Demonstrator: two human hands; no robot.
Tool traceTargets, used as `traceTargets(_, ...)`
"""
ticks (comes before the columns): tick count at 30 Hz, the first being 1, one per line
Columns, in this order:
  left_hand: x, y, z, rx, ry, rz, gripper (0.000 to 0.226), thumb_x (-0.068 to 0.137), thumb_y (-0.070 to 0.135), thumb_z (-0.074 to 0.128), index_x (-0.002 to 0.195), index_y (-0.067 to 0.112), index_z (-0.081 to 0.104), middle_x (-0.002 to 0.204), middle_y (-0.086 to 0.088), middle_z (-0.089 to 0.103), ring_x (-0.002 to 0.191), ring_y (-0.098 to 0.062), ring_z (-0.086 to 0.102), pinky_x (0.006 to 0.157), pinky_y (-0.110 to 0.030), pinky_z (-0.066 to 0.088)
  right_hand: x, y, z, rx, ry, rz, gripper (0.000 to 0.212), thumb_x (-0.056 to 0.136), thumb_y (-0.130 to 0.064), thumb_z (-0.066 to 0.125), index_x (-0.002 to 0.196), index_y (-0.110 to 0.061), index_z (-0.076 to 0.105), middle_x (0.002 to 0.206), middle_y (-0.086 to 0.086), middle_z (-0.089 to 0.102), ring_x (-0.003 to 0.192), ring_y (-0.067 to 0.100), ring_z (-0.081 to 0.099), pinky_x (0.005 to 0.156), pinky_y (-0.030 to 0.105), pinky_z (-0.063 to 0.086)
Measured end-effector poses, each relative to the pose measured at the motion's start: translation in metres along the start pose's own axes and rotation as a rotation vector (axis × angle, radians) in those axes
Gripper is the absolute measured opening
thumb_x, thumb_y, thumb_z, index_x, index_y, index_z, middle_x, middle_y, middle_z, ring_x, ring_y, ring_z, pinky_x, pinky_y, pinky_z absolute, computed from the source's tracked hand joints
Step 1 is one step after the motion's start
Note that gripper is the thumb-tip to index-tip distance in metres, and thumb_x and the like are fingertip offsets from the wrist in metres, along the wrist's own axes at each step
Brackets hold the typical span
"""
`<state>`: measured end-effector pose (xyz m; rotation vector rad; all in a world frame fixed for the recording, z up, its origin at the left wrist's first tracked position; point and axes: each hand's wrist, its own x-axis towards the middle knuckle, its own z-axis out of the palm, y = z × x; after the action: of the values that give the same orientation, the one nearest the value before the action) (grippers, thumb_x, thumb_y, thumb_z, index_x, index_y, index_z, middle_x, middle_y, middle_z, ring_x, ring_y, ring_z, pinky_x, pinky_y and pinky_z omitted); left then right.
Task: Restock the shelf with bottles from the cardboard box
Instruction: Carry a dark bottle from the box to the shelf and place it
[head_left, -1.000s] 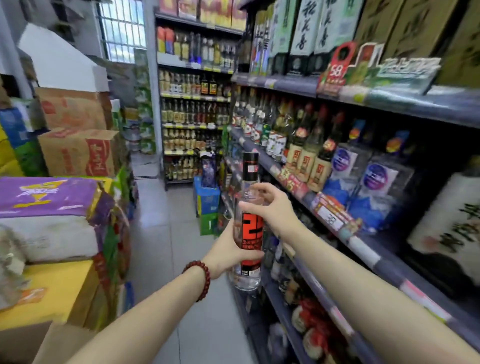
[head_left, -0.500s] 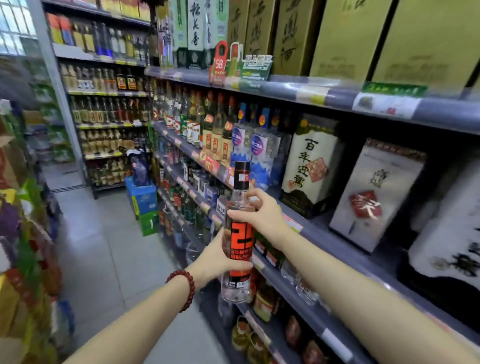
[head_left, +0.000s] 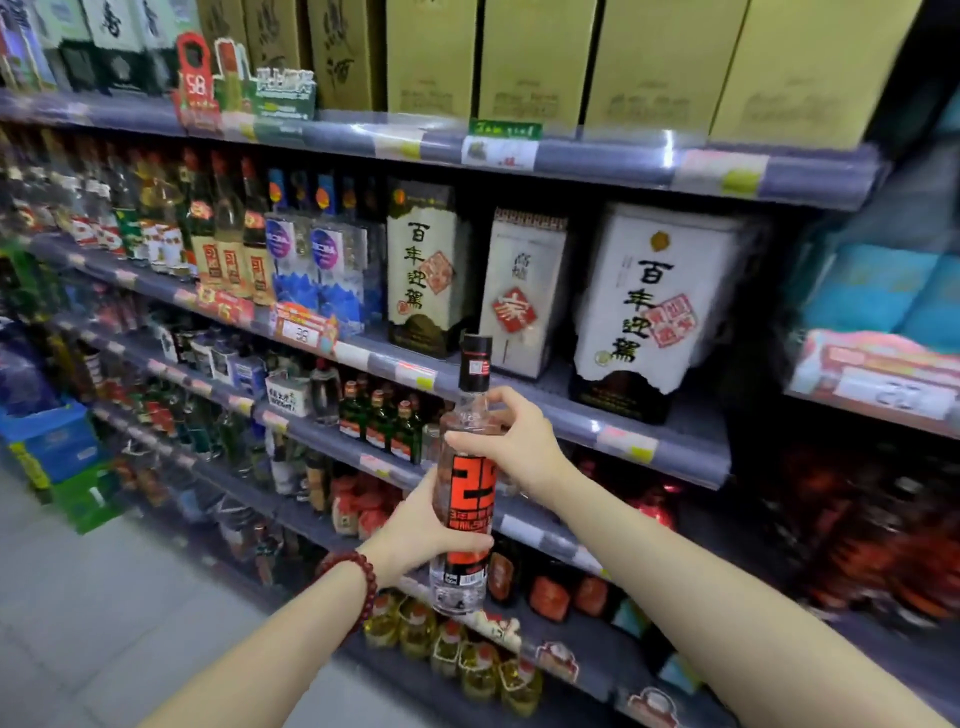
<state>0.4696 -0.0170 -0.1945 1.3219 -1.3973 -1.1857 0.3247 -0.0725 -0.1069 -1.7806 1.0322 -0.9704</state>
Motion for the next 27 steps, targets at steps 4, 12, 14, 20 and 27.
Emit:
traceTargets(4, 0.004, 0.006, 0.055, 0.023, -0.114, 0.021, 0.092, 0.06, 0.02, 0.091, 0.133, 0.038, 0.038, 0.12, 0.012, 0.065, 0.11, -0.002, 0.062, 0.092, -0.026, 0.051, -0.036, 0.017, -0.048, -0.032, 0.099, 0.042, 0.045, 0.063, -0.036, 0.086, 0.097, -0.023, 0.06, 0.099, -0.001, 0.07, 0.094, 0.013, 0.067, 0.082, 0.033, 0.056)
traceTargets(12, 0.007, 0.021, 0.175, 0.039, -0.294, 0.069, 0.092, 0.054, 0.031, 0.091, 0.13, 0.042, 0.04, 0.119, 0.01, 0.066, 0.109, -0.003, 0.063, 0.094, -0.027, 0.05, -0.11, 0.045, -0.151, -0.1, 0.261, 0.084, 0.039, 0.062, -0.035, 0.086, 0.09, -0.033, 0.059, 0.093, -0.01, 0.07, 0.088, 0.005, 0.067, 0.08, 0.03, 0.055)
traceTargets(14, 0.005, 0.029, 0.208, 0.052, -0.311, 0.069, 0.091, 0.052, 0.037, 0.091, 0.126, 0.047, 0.04, 0.117, 0.014, 0.066, 0.107, 0.002, 0.063, 0.093, -0.024, 0.049, -0.131, 0.052, -0.18, -0.112, 0.277, 0.093, 0.039, 0.062, -0.037, 0.086, 0.091, -0.034, 0.059, 0.096, -0.006, 0.07, 0.09, 0.01, 0.068, 0.083, 0.036, 0.057)
traceTargets(20, -0.002, 0.05, 0.309, 0.042, -0.358, 0.09, 0.083, 0.053, 0.035, 0.091, 0.118, 0.052, 0.041, 0.115, 0.016, 0.066, 0.103, 0.006, 0.063, 0.082, -0.013, 0.051, -0.187, 0.068, -0.268, -0.165, 0.315, 0.111, 0.039, 0.061, -0.04, 0.085, 0.09, -0.031, 0.061, 0.091, -0.008, 0.071, 0.087, 0.006, 0.067, 0.079, 0.031, 0.056)
traceTargets(27, 0.004, 0.051, 0.41, 0.045, -0.448, 0.043, 0.092, 0.052, 0.036, 0.092, 0.128, 0.042, 0.041, 0.121, 0.014, 0.064, 0.112, -0.002, 0.061, 0.1, -0.034, 0.049, -0.238, 0.103, -0.347, -0.186, 0.381, 0.214, 0.046, 0.061, -0.043, 0.084, 0.097, -0.025, 0.061, 0.098, -0.005, 0.07, 0.093, 0.01, 0.066, 0.078, 0.028, 0.055)
